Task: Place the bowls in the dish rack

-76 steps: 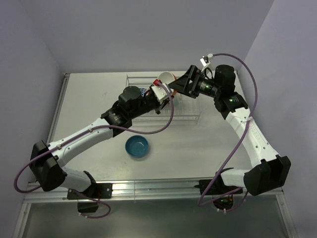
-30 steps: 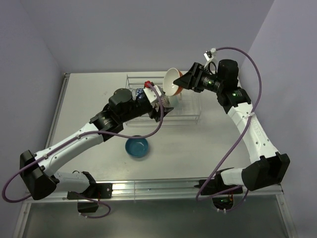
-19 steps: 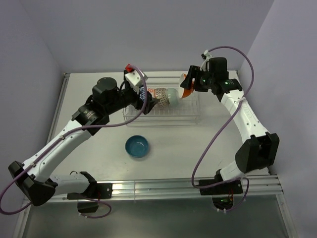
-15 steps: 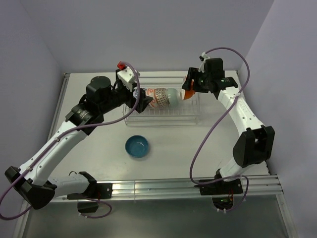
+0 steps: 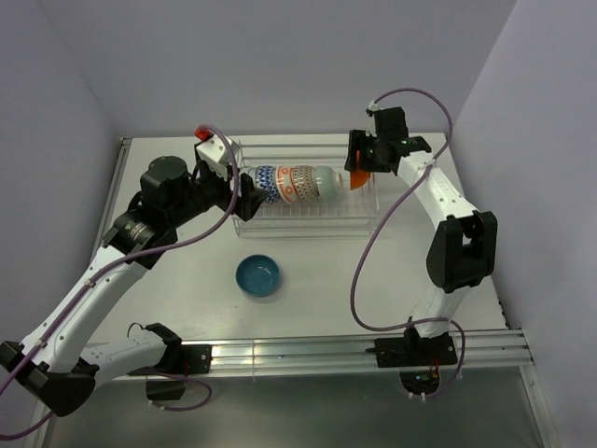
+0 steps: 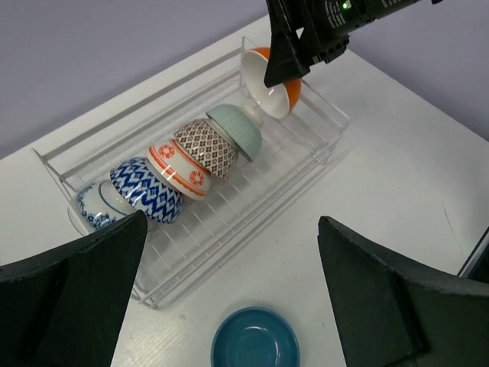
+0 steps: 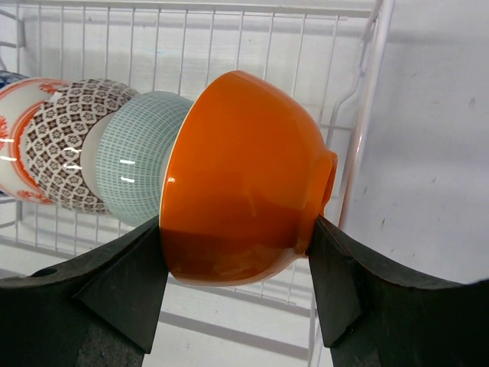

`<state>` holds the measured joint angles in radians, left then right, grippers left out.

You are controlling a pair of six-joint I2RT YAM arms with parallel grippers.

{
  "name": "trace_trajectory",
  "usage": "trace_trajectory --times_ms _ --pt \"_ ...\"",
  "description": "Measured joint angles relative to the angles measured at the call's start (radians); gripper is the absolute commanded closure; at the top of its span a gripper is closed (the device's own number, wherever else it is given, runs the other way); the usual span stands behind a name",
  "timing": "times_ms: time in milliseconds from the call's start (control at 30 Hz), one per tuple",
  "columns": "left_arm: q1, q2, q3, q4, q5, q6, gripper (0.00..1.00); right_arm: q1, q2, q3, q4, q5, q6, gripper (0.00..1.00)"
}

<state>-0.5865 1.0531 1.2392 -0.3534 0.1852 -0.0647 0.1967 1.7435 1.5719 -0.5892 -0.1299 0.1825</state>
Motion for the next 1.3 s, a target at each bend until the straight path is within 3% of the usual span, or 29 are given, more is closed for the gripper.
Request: trace_trajectory --times_ms 500,667,733,800,867,1133,1167,1300 --pt "0.01 0.0 -0.018 -0.018 0.01 -0.002 0.0 0.038 0.109 0.031 -0.024 0.059 -0.047 1.0" --pt "0.01 -0.001 -0.024 -0.019 0.012 -0.003 0.0 0.041 0.122 0.048 -0.048 0.058 -0.046 0.93" --pt "0.01 -0.002 -0.027 -0.018 0.012 -0.002 0.01 0.041 0.132 0.066 -0.051 0.053 -0.046 0.84" --pt "0.01 -0.005 -0.03 -0.019 0.012 -0.002 0.01 0.041 0.14 0.078 -0.055 0.05 -0.046 0.63" --pt "0.01 -0.007 -0.034 -0.019 0.013 -0.002 0.01 0.041 0.152 0.09 -0.06 0.042 -0.045 0.54" --pt "0.01 -0.011 -0.042 -0.02 0.021 -0.001 0.0 0.042 0.182 0.112 -0.086 0.028 -0.042 0.47" --pt "0.01 -0.012 -0.042 -0.021 0.022 -0.001 0.0 0.042 0.182 0.112 -0.087 0.028 -0.042 0.35" --pt "0.011 -0.022 -0.042 -0.026 0.027 -0.001 0.01 0.042 0.183 0.117 -0.093 0.028 -0.043 0.16"
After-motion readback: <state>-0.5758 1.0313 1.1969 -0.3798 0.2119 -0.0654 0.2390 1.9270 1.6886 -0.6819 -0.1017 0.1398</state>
